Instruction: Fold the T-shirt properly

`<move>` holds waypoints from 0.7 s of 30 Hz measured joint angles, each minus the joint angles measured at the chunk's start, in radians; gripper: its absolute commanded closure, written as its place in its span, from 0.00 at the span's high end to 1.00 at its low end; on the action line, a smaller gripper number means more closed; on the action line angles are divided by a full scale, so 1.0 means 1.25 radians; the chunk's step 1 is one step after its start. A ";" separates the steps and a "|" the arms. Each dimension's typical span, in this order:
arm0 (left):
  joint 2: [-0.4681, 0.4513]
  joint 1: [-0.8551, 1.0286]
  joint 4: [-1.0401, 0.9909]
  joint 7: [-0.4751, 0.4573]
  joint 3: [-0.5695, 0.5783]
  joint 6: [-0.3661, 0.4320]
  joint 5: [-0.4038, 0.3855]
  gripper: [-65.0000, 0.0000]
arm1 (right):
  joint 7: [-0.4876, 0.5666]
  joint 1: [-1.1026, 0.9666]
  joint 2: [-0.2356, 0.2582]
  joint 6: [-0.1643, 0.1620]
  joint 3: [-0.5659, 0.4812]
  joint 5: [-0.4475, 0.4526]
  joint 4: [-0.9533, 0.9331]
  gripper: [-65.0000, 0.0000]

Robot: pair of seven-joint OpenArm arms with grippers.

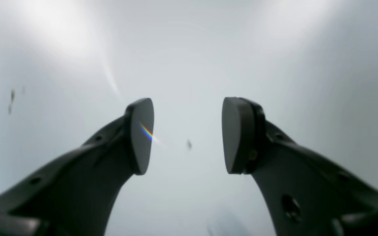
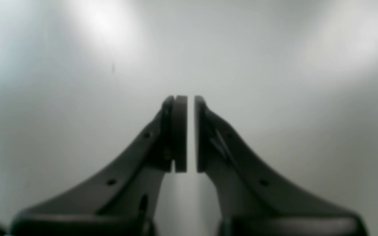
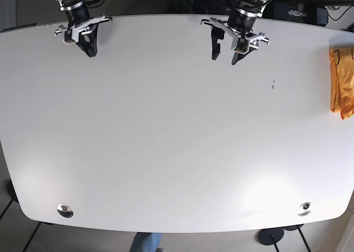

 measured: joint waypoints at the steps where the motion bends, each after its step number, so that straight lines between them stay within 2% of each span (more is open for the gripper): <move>1: 0.016 0.050 0.015 0.000 -0.001 -0.001 0.000 0.39 | 0.043 -0.049 0.000 0.000 0.000 0.000 0.000 0.05; 3: 0.031 0.117 0.018 0.001 -0.011 -0.006 -0.001 0.27 | 0.079 -0.115 -0.002 0.002 0.000 0.002 0.000 0.05; 5: 0.041 0.178 0.017 0.004 -0.022 0.003 0.000 0.20 | 0.103 -0.174 -0.004 0.008 0.000 0.001 -0.009 0.04; 11: 0.043 0.292 -0.052 0.001 -0.022 0.000 -0.001 0.19 | 0.255 -0.249 -0.035 0.010 -0.002 0.002 -0.208 0.04; 12: 0.043 0.293 -0.093 0.000 -0.022 0.000 -0.001 0.19 | 0.289 -0.244 -0.048 0.015 -0.006 -0.001 -0.266 0.04; 14: 0.042 0.291 -0.144 0.000 -0.023 0.002 -0.003 0.19 | 0.322 -0.240 -0.063 0.044 -0.006 0.001 -0.327 0.04; 15: 0.042 0.288 -0.157 0.001 -0.023 0.002 -0.003 0.19 | 0.332 -0.238 -0.067 0.059 -0.006 0.001 -0.338 0.04; 17: 0.042 0.275 -0.161 0.003 -0.021 0.001 -0.003 0.19 | 0.349 -0.231 -0.071 0.072 -0.006 0.000 -0.340 0.04; 21: 0.043 0.261 -0.156 -0.007 -0.021 0.000 -0.006 0.19 | 0.318 -0.220 -0.071 0.075 -0.005 0.000 -0.335 0.04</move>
